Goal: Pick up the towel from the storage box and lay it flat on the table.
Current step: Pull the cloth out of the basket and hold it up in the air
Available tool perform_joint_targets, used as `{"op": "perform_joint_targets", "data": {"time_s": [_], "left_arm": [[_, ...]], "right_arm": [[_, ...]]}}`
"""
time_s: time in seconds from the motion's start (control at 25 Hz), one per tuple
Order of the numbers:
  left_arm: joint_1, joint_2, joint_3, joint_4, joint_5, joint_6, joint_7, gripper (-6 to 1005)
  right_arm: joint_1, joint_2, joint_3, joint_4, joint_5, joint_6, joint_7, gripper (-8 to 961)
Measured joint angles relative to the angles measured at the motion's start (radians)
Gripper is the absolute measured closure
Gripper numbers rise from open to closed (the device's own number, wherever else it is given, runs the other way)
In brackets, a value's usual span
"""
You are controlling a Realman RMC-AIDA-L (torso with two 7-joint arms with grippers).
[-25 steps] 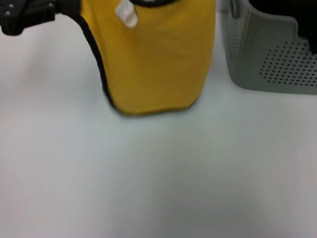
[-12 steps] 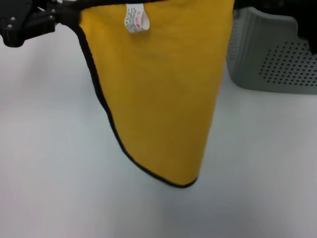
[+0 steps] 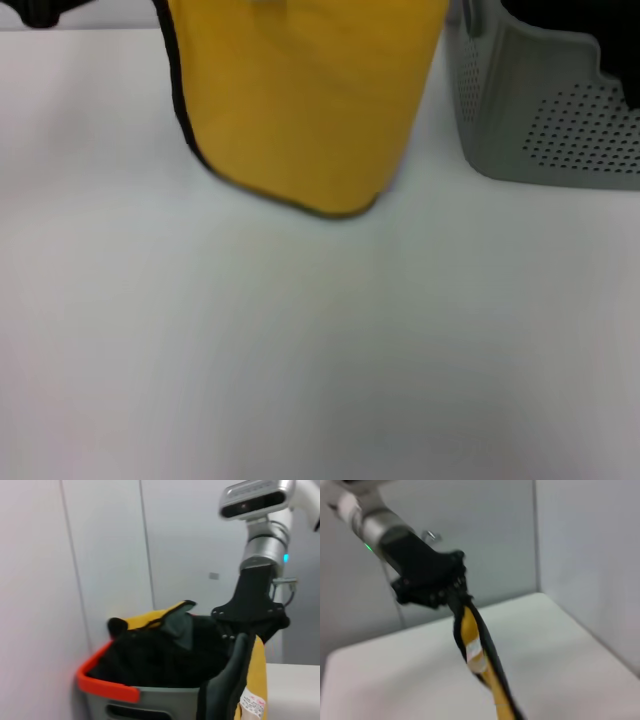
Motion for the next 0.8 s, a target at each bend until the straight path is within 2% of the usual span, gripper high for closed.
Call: {"op": "perform_joint_targets", "data": {"time_s": [0.16,0.32,0.4,0.44,0.48,0.52,0.56,0.8], "left_arm": [[0.002,0.011,-0.020,0.006,-0.010,-0.007,-0.007,976],[0.012,0.013,-0.052,0.007,-0.016,-0.002,-0.009,976],[0.022,0.011,-0.054,0.008,-0.036,-0.002,-0.010,976],[0.027,0.009,-0.054,0.008,-0.049,-0.002,-0.010,976],[0.030,0.006,-0.054,0.008,-0.060,-0.002,-0.010,976],[0.035,0.002,-0.054,0.008,-0.069,-0.002,-0.009,976],[0.038,-0.001,-0.054,0.008,-0.073,-0.002,-0.007,976],[0.067,-0.027,-0.052,0.007,-0.102,0.001,0.021,976]], "right_arm": [[-0.031,0.024,-0.008,-0.104,-0.059,-0.012,0.034,944],[-0.050,0.044,-0.011,-0.142,-0.075,-0.032,0.047,944],[-0.057,0.061,-0.011,-0.158,-0.068,-0.047,0.048,944],[-0.066,0.081,-0.012,-0.179,-0.064,-0.056,0.048,944],[-0.066,0.081,-0.012,-0.179,-0.064,-0.056,0.048,944],[-0.076,0.092,-0.019,-0.197,-0.060,-0.061,0.048,944],[-0.113,0.108,-0.075,-0.233,-0.026,-0.046,0.049,944],[-0.235,0.106,-0.301,-0.310,0.086,0.091,0.048,943]]}}
